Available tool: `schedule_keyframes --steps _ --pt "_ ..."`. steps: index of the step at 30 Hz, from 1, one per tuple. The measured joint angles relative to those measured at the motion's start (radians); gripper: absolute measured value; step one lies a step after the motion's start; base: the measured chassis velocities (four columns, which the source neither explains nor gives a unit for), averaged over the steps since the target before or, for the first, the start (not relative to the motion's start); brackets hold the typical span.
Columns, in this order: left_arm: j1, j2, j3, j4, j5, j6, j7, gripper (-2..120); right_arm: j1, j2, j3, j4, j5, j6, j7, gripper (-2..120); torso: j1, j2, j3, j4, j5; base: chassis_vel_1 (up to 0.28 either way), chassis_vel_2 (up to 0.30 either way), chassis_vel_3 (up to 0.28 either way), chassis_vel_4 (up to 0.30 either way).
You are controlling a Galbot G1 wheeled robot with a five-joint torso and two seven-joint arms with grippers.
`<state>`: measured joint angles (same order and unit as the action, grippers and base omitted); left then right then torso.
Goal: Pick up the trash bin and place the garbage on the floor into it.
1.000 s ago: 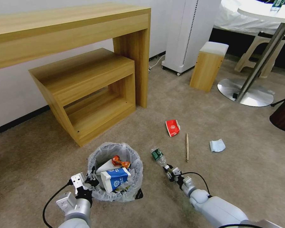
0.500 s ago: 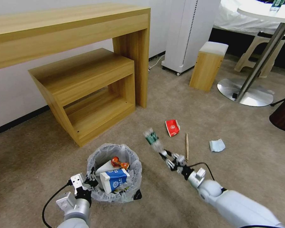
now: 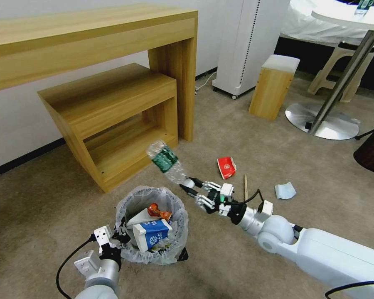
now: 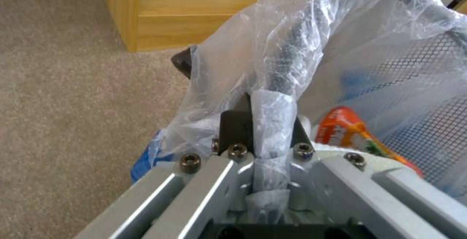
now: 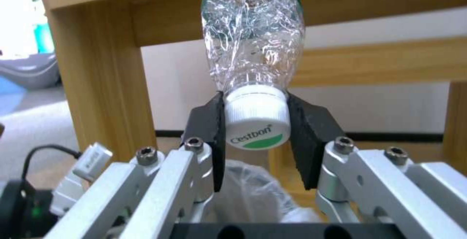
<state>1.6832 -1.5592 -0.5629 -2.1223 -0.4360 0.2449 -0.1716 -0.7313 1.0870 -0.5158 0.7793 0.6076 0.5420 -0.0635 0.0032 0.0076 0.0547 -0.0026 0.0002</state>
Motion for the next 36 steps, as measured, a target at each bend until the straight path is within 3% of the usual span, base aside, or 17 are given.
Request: schedule_keyframes --steps 3,4,6,8,11,12,15,16,18,20,27,36 --pt "-0.003 0.008 -0.004 0.008 -0.006 0.001 -0.004 1 -0.027 -0.106 0.038 0.179 0.054 0.082 -0.121 26 0.000 0.000 0.000 0.0000 -0.0002 0.000 0.000 0.000 0.000" --pt "-0.003 0.008 -0.004 0.008 -0.006 0.001 -0.004 1 -0.027 -0.106 0.038 0.179 0.054 0.082 -0.121 26 0.000 0.000 0.000 0.0000 -0.0002 0.000 0.000 0.000 0.000" --pt "-0.002 0.014 -0.005 0.012 -0.007 0.002 -0.004 1 -0.034 -0.184 0.053 0.365 0.119 0.113 -0.178 26 0.000 0.000 0.000 0.0000 -0.0001 0.000 0.000 0.000 0.000" --pt "-0.002 0.016 -0.005 0.012 -0.007 0.002 -0.005 1 -0.034 -0.212 0.058 0.439 0.143 0.114 -0.188 26 0.000 0.000 0.000 0.0001 -0.0002 0.000 0.000 0.000 0.000" --pt "-0.002 0.018 -0.002 0.011 -0.007 0.005 -0.005 1 0.003 -0.312 0.056 0.668 0.199 0.110 -0.227 26 0.000 0.000 0.000 0.0001 -0.0005 0.000 0.000 0.000 0.000" --pt "-0.002 0.018 -0.002 0.011 -0.007 0.005 -0.005 1 0.003 -0.312 0.056 0.668 0.199 0.110 -0.227 26 0.000 0.000 0.000 0.0001 -0.0005 0.000 0.000 0.000 0.000" --pt "-0.001 0.015 0.008 -0.004 -0.002 0.009 -0.005 1 0.116 -0.414 -0.057 0.917 0.270 0.064 -0.235 26 0.000 0.000 0.000 0.0001 -0.0004 0.000 0.000 0.000 0.000" --pt "-0.001 0.015 0.008 -0.004 -0.002 0.009 -0.005 1 0.116 -0.414 -0.057 0.917 0.270 0.064 -0.235 26 0.000 0.000 0.000 0.0001 -0.0004 0.000 0.000 0.000 0.000" --pt "0.002 0.012 0.007 -0.017 0.000 0.011 -0.006 1 0.188 -0.443 -0.159 1.037 0.321 0.020 -0.193 26 0.000 0.000 0.000 0.0002 -0.0003 0.000 0.000 0.000 0.000" --pt "0.004 0.012 0.006 -0.021 0.000 0.011 -0.006 1 0.205 -0.444 -0.187 1.063 0.335 0.004 -0.166 26 0.000 0.000 0.000 0.0001 -0.0003 0.000 0.000 0.000 0.000" --pt "0.010 0.012 -0.002 -0.030 0.001 0.011 -0.006 1 0.182 -0.439 -0.287 1.223 0.419 -0.115 0.142 26 0.000 0.000 0.000 0.0000 -0.0001 0.000 0.000 0.000 0.000" --pt "0.006 0.008 0.001 -0.022 0.006 0.011 -0.006 1 0.174 -0.391 -0.333 1.219 0.429 -0.151 0.227 26 0.000 0.000 0.000 0.0002 -0.0002 0.000 0.000 0.000 0.000"
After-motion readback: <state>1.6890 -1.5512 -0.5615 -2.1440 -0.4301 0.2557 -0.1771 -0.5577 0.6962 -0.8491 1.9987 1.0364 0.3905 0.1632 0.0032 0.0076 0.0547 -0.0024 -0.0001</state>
